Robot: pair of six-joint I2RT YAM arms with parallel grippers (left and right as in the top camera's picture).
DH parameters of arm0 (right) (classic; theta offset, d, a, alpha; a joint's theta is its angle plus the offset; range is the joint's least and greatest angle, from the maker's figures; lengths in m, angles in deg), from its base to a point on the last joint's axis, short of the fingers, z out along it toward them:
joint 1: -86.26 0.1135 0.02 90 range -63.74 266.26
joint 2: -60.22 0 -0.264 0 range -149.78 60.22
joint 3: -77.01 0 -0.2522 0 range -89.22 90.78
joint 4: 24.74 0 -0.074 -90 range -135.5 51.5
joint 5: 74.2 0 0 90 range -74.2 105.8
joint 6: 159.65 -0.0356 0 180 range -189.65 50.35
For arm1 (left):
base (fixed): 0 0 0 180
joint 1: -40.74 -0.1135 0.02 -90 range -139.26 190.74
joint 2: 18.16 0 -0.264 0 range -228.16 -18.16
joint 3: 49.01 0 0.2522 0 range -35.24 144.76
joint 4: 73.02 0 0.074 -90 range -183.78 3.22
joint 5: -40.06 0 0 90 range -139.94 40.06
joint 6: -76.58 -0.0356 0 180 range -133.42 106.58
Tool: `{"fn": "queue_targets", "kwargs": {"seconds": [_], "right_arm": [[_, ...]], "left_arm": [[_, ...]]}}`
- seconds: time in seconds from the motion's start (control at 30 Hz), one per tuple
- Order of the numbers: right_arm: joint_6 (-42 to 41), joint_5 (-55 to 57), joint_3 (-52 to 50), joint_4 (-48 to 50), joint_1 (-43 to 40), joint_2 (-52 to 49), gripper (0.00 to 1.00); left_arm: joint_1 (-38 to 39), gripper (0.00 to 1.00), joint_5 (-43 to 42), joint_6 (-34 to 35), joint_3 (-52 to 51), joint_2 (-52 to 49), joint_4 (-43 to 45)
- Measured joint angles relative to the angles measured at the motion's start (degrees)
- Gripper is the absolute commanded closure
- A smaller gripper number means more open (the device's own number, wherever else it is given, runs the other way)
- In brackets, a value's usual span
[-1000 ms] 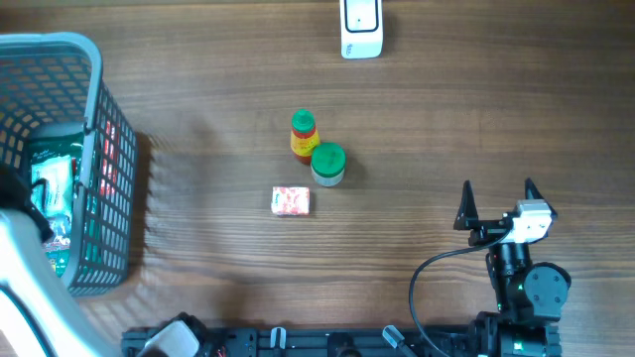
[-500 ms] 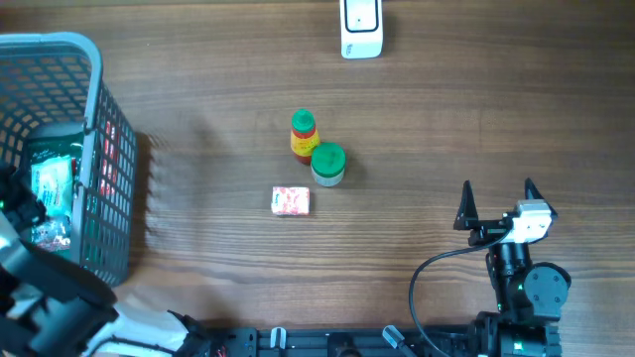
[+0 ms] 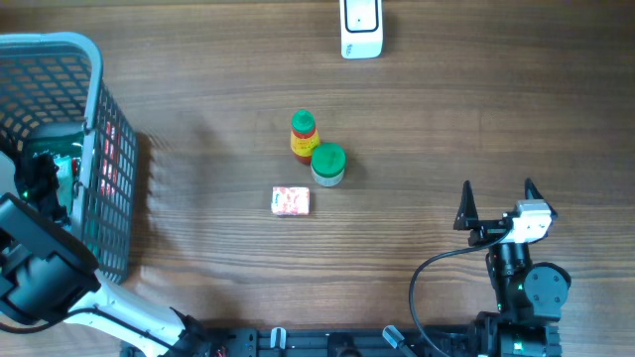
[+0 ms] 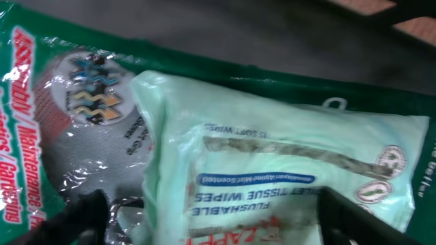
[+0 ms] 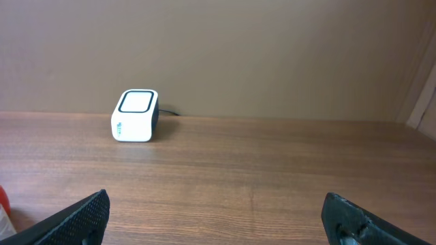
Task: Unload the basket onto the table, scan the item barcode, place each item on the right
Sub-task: 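Move the left gripper back over the basket toward the wipes pack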
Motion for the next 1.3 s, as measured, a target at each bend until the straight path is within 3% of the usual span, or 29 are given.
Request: {"fn": "queue_targets", "kwargs": {"seconds": [0.1, 0.57, 0.9, 0.93, 0.97, 1.07, 1.1, 1.13, 1.3], "right_arm": [[-0.11, 0.00, 0.00, 0.00, 0.00, 0.00, 0.00], [-0.13, 0.00, 0.00, 0.00, 0.00, 0.00, 0.00], [-0.13, 0.00, 0.00, 0.00, 0.00, 0.00, 0.00], [-0.13, 0.00, 0.00, 0.00, 0.00, 0.00, 0.00], [-0.13, 0.00, 0.00, 0.00, 0.00, 0.00, 0.00], [-0.13, 0.00, 0.00, 0.00, 0.00, 0.00, 0.00], [-0.13, 0.00, 0.00, 0.00, 0.00, 0.00, 0.00], [-0.13, 0.00, 0.00, 0.00, 0.00, 0.00, 0.00], [-0.13, 0.00, 0.00, 0.00, 0.00, 0.00, 0.00]], "left_arm": [[0.04, 0.96, 0.94, -0.50, 0.26, -0.28, 0.33], [0.00, 0.96, 2.21, -0.94, 0.48, 2.97, -1.86], [-0.07, 0.96, -5.44, -0.94, 3.04, 31.30, -3.43], [-0.07, 0.93, -6.40, -0.94, 3.28, 34.10, -3.74], [-0.07, 0.83, -6.75, -0.94, 3.32, 35.93, -4.04], [-0.07, 0.36, -6.49, -1.22, 3.37, 40.26, -4.96], [-0.07, 0.10, -5.49, -0.90, 3.39, 40.83, -5.05], [-0.07, 0.00, -4.26, -1.03, 3.39, 40.98, -5.20], [-0.07, 0.00, 1.01, 1.90, 3.39, 36.13, -6.88]]}}
